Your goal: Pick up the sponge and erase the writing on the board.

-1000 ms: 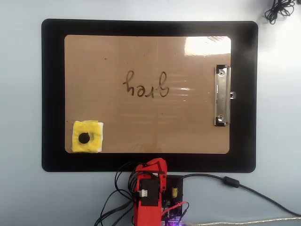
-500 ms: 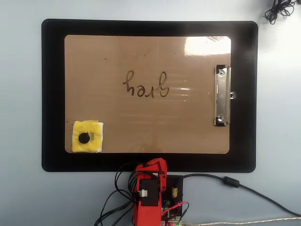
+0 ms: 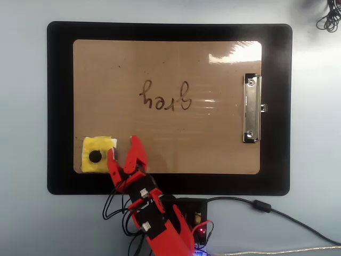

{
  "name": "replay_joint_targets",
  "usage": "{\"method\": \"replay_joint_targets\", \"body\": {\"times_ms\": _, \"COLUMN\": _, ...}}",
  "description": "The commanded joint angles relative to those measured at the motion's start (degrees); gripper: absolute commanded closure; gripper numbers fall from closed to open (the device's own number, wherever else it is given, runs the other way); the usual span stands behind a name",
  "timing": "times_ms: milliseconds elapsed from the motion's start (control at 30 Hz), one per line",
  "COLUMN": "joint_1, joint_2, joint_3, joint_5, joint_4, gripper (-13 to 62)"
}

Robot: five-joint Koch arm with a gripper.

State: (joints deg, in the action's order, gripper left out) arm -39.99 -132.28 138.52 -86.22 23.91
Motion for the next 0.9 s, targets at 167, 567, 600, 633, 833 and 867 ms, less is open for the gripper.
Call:
{"method": "replay_joint_targets", "body": {"times_ms": 167, "joint_1": -14.06, "joint_2": -2.37, "joint_3": 7.82, "joint_5": -13.01, "joint_4": -28.65, "gripper": 18.3}}
{"method": "replay_joint_targets", "body": {"times_ms": 567, "joint_1": -14.24, "joint_2": 9.93, "joint_3": 8.35, "joint_5": -13.18, "joint_4": -34.63, "gripper": 18.2}}
{"method": "replay_joint_targets", "body": {"times_ms": 600, "joint_1": -14.24, "joint_2": 12.13, "joint_3": 8.35, "joint_5": -13.10, "joint_4": -36.39, "gripper": 18.2}}
{"method": "replay_joint_targets", "body": {"times_ms": 633, "joint_1": -14.24, "joint_2": 14.41, "joint_3": 8.35, "joint_5": -13.10, "joint_4": -38.23, "gripper": 18.2}}
{"method": "replay_joint_targets", "body": {"times_ms": 833, "joint_1": -15.64, "joint_2": 26.02, "joint_3": 8.00, "joint_5": -13.10, "joint_4": -52.65, "gripper": 18.3}}
{"method": "replay_joint_targets", "body": {"times_ms": 867, "joint_1": -16.35, "joint_2": 28.48, "joint_3": 8.09, "joint_5": -13.10, "joint_4": -56.16, "gripper": 18.3}}
